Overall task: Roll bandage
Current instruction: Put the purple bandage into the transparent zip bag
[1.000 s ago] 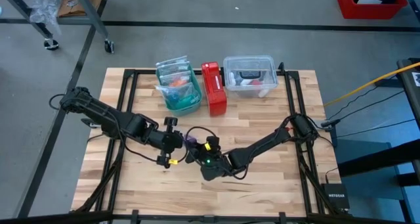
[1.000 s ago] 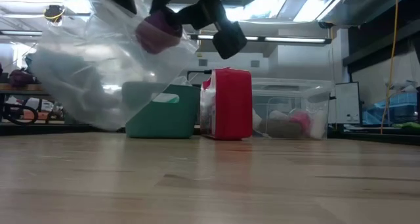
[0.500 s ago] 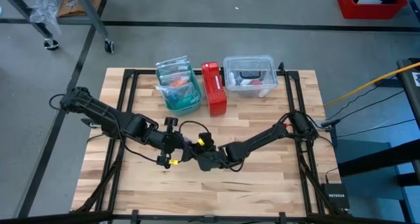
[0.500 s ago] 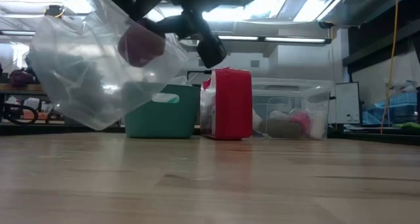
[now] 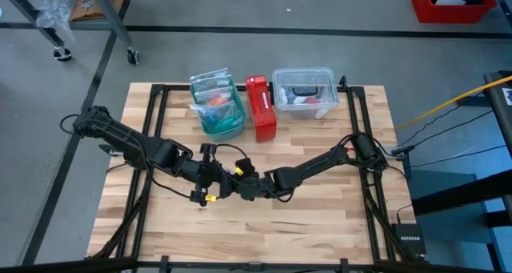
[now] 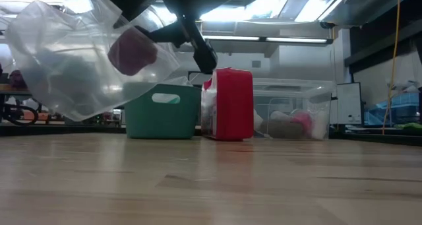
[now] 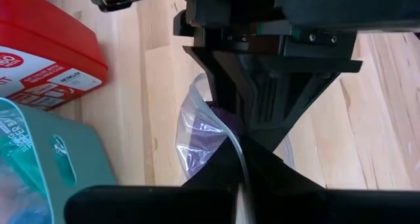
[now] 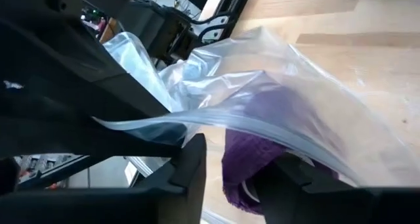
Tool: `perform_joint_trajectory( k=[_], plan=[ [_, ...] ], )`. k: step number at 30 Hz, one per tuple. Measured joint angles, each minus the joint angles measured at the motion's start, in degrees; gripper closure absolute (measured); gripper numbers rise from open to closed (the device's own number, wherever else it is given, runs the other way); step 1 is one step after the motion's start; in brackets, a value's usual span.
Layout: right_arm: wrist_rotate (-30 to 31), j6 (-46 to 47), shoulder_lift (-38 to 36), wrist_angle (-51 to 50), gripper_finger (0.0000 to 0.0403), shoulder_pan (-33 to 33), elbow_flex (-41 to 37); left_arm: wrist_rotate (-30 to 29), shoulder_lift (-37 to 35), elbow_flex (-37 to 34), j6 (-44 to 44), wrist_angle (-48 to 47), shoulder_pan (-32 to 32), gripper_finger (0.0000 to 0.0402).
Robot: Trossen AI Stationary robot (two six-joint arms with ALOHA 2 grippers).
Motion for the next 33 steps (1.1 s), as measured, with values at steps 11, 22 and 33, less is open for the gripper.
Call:
perform_joint_trajectory(
  k=[11,22,33],
  plan=[
    [0.34,1.94,0.00,0.38,0.0258,0.00,0.00,-0.39,0.01,0.00,-0.02,0.05,0.04,0.0401],
    [-9.10,2.01,0.00,-0.93,0.0258,-0.91,0.00,-0.13,0.02,-0.04,-0.02,-0.07,0.02,0.0401],
    [-0.98,3.22,-0.85,-0.81,0.0258,-0.79,-0.12,-0.42,0.01,-0.03,-0.77,-2.31,0.04,0.0401]
  ],
)
